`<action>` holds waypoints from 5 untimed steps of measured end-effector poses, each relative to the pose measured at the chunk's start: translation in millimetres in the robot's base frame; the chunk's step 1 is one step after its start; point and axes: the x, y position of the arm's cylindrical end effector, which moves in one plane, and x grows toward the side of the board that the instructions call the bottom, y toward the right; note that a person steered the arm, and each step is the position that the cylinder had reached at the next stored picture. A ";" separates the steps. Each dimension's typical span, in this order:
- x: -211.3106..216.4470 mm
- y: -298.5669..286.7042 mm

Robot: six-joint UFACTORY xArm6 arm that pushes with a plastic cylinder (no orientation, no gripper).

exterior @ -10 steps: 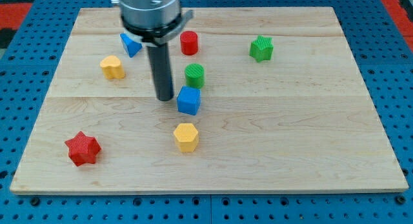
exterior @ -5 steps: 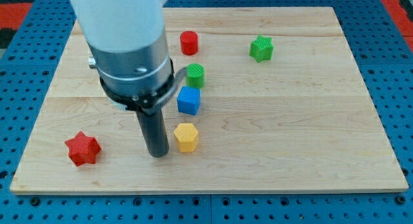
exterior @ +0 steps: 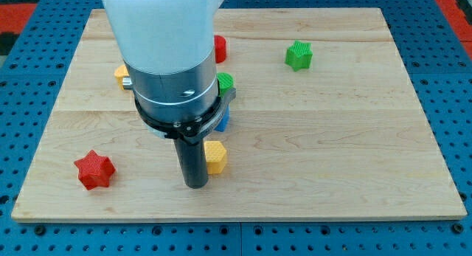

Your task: Push yellow hexagon slightly up

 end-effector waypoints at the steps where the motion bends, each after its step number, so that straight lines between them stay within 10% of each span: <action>1: 5.5 13.0; 5: -7.9 -17.2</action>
